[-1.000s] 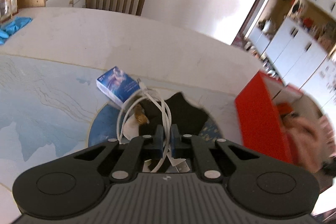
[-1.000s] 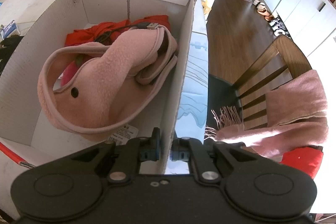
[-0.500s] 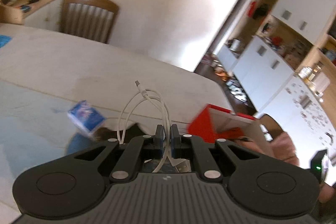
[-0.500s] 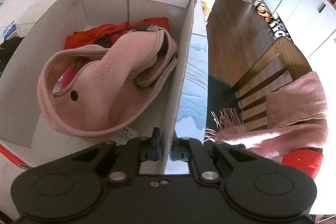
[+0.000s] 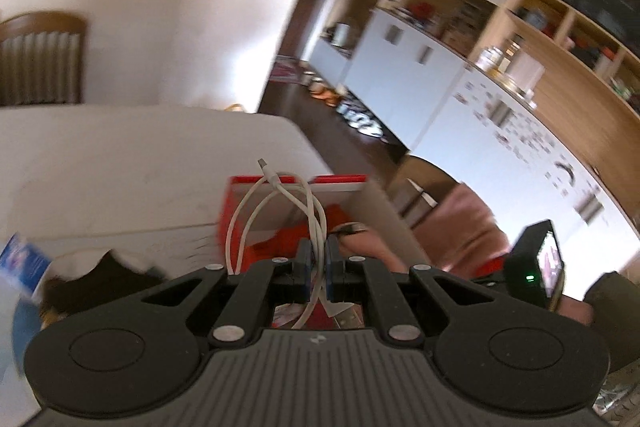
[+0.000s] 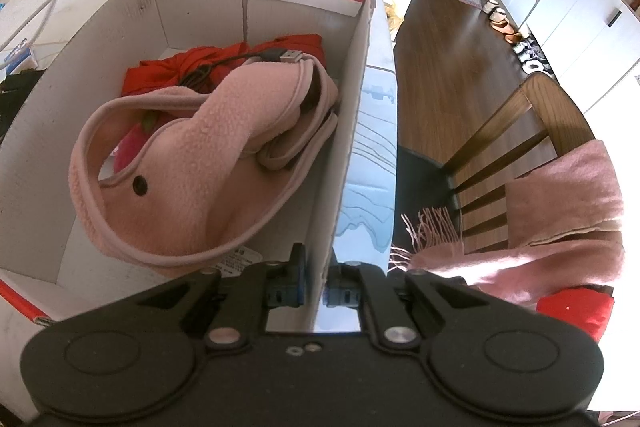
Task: Organize objects
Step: 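Lift and carry the white cable with the left gripper into the box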
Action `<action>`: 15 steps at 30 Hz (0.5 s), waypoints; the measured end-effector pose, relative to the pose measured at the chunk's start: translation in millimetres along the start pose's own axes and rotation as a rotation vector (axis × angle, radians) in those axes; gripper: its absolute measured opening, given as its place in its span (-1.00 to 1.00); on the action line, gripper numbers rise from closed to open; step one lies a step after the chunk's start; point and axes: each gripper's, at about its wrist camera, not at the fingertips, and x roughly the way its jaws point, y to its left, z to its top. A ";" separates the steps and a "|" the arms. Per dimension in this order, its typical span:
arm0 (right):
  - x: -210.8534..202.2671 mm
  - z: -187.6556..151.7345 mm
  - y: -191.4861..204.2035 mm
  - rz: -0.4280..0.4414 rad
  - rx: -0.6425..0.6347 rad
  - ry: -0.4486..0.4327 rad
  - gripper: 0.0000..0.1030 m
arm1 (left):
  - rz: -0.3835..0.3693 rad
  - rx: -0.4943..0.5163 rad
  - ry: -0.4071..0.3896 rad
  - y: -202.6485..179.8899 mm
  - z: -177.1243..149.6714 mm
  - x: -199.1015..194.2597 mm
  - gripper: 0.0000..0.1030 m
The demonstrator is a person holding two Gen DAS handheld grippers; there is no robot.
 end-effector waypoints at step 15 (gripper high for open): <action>-1.7 1.6 -1.3 0.006 0.013 -0.011 -0.87 | 0.018 0.269 0.134 -53.0 10.2 86.7 -0.90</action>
